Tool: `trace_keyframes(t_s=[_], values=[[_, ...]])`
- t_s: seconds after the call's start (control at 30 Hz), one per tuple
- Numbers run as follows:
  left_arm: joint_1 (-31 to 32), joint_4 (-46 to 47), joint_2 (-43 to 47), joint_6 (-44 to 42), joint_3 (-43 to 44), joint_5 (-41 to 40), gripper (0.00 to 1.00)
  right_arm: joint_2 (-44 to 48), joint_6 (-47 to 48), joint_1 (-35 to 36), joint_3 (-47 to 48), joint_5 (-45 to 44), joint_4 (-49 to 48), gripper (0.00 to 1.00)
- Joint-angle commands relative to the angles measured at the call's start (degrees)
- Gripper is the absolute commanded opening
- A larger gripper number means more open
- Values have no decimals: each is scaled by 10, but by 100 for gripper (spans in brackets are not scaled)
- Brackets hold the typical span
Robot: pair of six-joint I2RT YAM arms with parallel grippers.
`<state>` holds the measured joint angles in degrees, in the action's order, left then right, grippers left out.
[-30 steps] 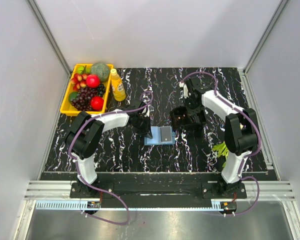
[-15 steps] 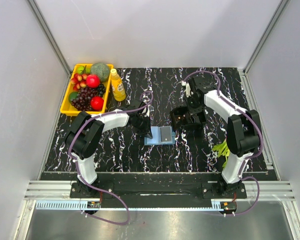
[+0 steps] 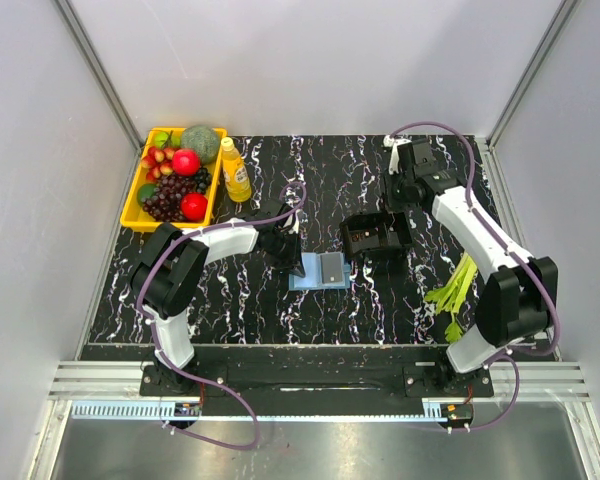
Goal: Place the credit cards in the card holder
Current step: Pick up the credit card from the storage box, then insert the credit card into the card holder.
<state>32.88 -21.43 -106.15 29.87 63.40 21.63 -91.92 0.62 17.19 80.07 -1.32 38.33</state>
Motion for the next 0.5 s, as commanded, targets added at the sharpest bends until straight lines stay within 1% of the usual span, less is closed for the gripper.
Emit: trace_keyframes(t_s=[0.0, 0.07, 0.13, 0.23, 0.27, 0.33, 0.47], values=[[-3, 0, 9, -1, -1, -35, 9, 41, -81, -8, -19, 69, -33, 0], [-3, 3, 13, 1, -6, -36, 9, 56, -125, -8, -41, 112, -57, 0], [-3, 9, 17, 4, -11, -37, 9, 77, -190, -8, -76, 152, -94, 0], [-3, 17, 23, 9, -22, -39, 9, 115, -289, -7, -172, 230, -193, 0], [-3, 17, 25, 10, -26, -41, 9, 130, -315, -1, -210, 236, -235, 0], [-2, 19, 30, 12, -32, -46, 9, 150, -342, 20, -258, 225, -278, 0], [-2, 33, 41, 20, -48, -53, 9, 155, -367, 63, -315, 213, -350, 0]])
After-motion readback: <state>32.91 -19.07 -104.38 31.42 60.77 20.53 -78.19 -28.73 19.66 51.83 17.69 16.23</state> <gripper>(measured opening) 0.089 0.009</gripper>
